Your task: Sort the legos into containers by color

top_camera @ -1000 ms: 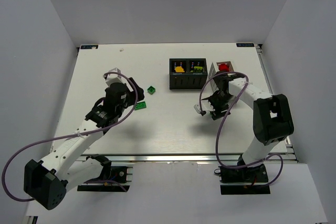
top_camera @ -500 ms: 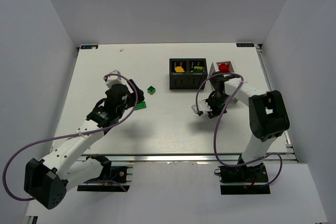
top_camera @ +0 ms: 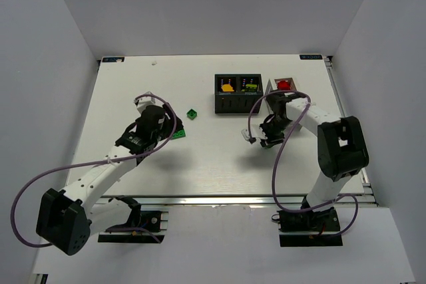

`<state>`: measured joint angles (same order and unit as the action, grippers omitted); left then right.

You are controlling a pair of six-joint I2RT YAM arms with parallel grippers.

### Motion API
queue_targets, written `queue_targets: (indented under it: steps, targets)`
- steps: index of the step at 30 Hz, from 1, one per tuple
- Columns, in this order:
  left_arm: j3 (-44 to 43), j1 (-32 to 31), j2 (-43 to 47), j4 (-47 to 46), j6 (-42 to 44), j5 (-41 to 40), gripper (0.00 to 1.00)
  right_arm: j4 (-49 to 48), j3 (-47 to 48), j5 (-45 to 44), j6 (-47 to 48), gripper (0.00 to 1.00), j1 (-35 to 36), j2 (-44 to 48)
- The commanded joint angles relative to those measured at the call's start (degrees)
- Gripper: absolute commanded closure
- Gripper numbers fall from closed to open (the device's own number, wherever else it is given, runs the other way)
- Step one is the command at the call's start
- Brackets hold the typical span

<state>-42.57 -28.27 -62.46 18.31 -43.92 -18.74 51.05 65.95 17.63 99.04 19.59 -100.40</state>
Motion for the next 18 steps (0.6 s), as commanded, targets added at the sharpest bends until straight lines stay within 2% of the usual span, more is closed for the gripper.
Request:
queue_targets:
  steps: [1,3,9,11,15,18]
  targets:
    - [-0.15,1.37,-1.35,1.73,-1.25,1.95,0.09,5.47,4.88,10.32,-2.97,0.87,0.27,4.68]
    - [-0.24,1.82,-2.14,2.08,-1.43,2.39,0.09,6.43,7.94,15.58,-5.78,0.91,0.36,5.39]
    - [-2.17,2.78,-6.36,4.89,-0.55,2.48,0.09,1.53,14.55,24.55,-26.86,0.99,0.27,8.64]
    - [-3.39,2.78,-8.2,5.95,0.41,2.39,0.09,-1.98,14.91,24.56,-35.87,1.0,0.18,10.92]
    - [-4.63,2.78,-10.4,6.74,1.38,2.22,0.09,-10.34,14.2,21.23,-47.06,1.0,-1.22,14.35]
    - [-5.33,2.78,-11.54,6.83,1.56,1.87,0.09,-13.16,14.2,18.68,-50.25,1.0,-4.29,15.85]
